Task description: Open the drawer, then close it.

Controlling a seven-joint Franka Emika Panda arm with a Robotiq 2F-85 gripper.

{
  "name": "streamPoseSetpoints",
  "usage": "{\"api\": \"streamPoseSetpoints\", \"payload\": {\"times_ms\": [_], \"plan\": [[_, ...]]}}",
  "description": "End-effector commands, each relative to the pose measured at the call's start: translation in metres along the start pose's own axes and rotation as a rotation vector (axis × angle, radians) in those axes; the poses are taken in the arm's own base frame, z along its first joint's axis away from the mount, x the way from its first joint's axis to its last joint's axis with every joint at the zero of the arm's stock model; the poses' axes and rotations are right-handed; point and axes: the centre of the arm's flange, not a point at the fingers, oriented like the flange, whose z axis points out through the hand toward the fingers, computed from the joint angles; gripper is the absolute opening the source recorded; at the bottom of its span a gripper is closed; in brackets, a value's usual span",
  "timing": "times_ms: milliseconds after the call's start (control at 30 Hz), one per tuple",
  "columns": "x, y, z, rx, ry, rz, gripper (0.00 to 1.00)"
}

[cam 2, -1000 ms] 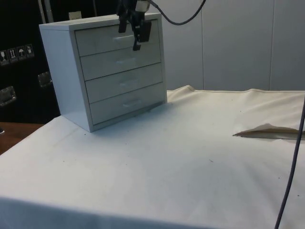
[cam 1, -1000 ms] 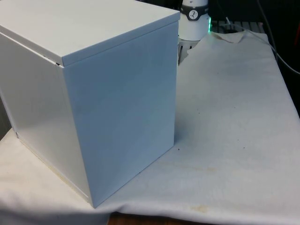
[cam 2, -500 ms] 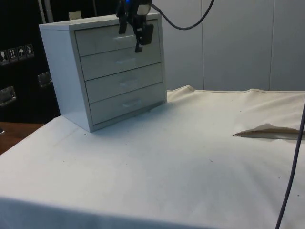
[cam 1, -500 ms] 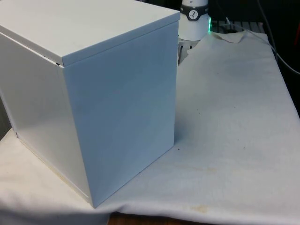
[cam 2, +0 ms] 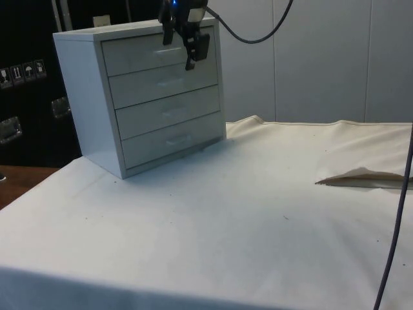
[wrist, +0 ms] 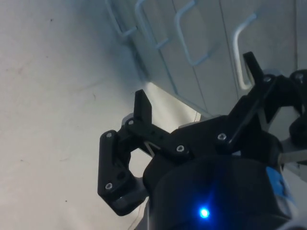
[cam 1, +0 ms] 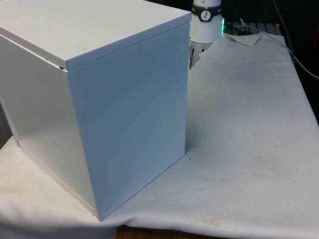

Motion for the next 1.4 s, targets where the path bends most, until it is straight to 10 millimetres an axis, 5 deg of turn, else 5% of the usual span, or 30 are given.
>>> {"api": "streamPoseSetpoints", "payload": {"times_ms": [0,1367], "plan": [[0.000,0.004,0.000,-0.025,0.001,-0.003,1.00],[-0.026,0.008,0.019,-0.067,0.102,0.025,1.00]]}}
